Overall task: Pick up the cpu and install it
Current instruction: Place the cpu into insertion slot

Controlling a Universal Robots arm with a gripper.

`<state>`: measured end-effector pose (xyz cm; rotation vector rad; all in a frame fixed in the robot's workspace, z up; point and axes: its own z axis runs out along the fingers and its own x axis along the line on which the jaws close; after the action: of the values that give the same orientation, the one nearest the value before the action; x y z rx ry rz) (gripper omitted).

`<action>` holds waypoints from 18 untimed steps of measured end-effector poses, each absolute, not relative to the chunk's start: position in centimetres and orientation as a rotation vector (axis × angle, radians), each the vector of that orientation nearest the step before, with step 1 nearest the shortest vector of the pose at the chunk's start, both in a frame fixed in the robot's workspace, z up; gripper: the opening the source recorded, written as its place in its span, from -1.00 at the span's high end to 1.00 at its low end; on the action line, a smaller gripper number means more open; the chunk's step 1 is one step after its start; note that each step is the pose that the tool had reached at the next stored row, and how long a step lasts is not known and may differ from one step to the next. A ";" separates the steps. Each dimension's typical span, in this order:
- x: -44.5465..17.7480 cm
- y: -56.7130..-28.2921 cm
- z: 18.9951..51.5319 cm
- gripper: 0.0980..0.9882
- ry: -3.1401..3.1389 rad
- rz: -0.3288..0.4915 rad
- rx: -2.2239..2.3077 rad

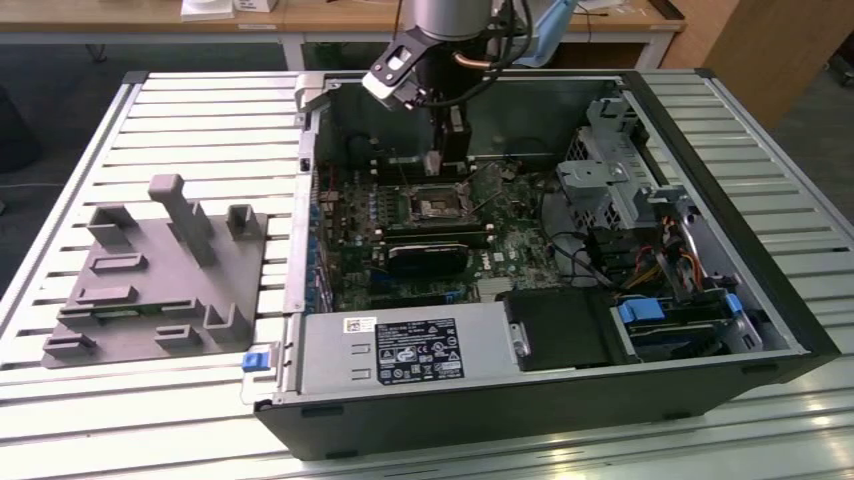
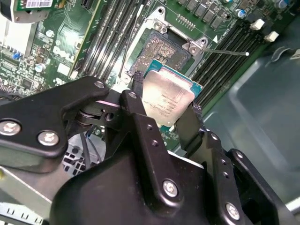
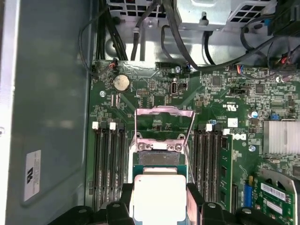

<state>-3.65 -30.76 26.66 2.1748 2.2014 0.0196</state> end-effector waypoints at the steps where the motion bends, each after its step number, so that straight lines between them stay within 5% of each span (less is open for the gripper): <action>1: -3.7 -30.8 26.5 0.02 2.201 0.020 2.175; 18: -3.9 -30.7 23.6 0.02 2.202 0.019 2.175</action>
<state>-3.88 -30.74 23.61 2.1747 2.2018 0.0191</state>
